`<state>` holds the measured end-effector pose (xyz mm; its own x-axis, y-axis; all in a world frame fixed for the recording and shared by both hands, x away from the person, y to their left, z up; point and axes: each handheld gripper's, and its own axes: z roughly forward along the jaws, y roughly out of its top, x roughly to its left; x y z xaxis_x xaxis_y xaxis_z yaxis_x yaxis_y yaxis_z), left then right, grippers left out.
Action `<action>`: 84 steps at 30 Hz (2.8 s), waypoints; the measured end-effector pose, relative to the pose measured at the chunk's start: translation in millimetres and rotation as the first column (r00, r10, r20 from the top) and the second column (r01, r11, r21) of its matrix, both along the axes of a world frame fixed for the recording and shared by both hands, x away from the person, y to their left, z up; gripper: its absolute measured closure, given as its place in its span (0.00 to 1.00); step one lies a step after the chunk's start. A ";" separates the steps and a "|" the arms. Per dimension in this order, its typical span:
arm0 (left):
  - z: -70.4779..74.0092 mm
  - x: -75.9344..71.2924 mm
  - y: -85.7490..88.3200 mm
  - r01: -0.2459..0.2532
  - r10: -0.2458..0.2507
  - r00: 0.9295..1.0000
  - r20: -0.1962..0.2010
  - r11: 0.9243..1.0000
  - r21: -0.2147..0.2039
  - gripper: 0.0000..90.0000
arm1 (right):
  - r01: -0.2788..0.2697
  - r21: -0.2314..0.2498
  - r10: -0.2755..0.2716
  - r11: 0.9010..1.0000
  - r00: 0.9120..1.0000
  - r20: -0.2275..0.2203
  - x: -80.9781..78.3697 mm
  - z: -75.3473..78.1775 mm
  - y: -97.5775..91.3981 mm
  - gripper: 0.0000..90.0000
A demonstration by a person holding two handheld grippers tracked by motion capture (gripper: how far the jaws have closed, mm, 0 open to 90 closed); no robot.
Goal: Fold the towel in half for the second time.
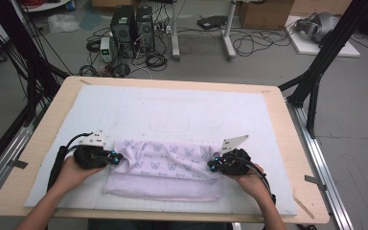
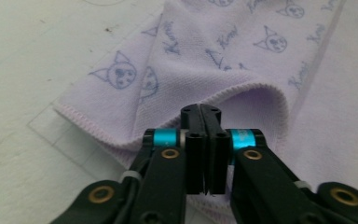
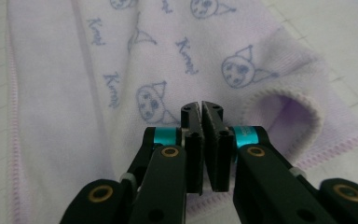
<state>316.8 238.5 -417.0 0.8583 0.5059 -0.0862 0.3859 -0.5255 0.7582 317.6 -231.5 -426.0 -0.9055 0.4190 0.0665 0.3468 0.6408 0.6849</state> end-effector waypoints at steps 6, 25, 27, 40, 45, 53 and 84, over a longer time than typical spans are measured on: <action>22.9 -4.3 -4.8 -0.003 0.003 0.999 0.043 1.000 -0.013 0.71 | 0.016 0.043 -0.018 0.999 0.999 0.044 -7.8 14.6 -13.3 0.93; -3.3 0.4 -45.8 0.080 -0.079 0.997 -0.016 0.993 0.082 0.92 | -0.030 0.006 0.030 1.000 0.999 -0.014 5.8 -5.8 13.8 0.70; -1.2 -0.9 -40.1 0.070 -0.070 0.998 -0.006 0.995 0.074 0.94 | -0.051 -0.002 0.051 0.999 0.999 0.015 3.8 -8.1 15.6 0.86; 31.6 -38.9 21.6 -0.001 0.002 0.998 0.061 1.000 -0.014 0.92 | -0.099 0.091 0.090 0.991 0.991 0.095 -44.2 32.0 -1.2 0.95; 32.0 -51.3 27.4 0.004 -0.003 0.999 0.053 1.000 -0.020 0.70 | -0.113 0.146 0.094 0.983 0.987 0.131 -65.1 47.5 -11.3 0.85; 9.0 -46.8 5.4 0.063 -0.063 0.998 0.017 0.998 0.023 0.65 | -0.113 0.065 0.107 0.991 0.990 0.092 -48.7 18.5 5.3 0.72; -11.5 -60.2 1.7 0.100 -0.103 0.994 0.037 0.992 0.075 0.93 | -0.124 0.027 0.125 0.992 0.992 -0.018 -61.9 -5.6 -7.0 0.95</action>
